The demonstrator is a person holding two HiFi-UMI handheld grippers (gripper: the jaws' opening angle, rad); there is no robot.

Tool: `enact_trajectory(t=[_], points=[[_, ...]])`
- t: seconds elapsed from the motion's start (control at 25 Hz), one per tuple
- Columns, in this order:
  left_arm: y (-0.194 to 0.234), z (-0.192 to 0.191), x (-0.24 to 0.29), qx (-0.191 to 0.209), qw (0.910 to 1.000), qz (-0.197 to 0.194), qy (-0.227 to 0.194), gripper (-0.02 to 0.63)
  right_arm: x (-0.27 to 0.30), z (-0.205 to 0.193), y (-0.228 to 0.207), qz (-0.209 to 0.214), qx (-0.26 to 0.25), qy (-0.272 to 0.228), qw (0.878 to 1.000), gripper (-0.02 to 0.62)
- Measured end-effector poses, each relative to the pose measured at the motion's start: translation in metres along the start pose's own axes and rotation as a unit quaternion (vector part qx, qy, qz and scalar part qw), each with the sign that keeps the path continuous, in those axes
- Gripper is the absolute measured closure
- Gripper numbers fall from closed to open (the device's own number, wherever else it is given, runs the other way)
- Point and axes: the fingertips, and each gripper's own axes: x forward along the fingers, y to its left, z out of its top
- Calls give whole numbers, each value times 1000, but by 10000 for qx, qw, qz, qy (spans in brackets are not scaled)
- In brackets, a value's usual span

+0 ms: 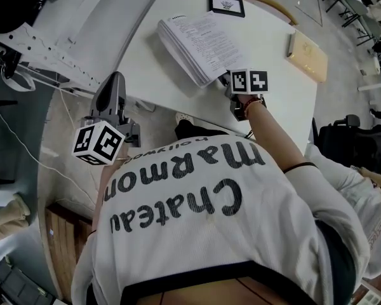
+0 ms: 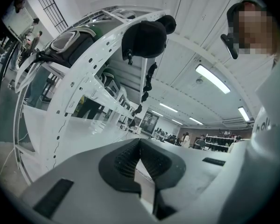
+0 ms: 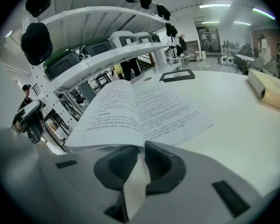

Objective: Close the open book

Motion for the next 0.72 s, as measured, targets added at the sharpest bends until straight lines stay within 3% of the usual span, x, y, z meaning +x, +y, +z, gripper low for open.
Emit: enact_trajectory(t=[0.72], points=[[3, 0, -1, 36, 10000, 21, 10, 583, 1, 0, 0, 195, 244, 22, 9995, 538]])
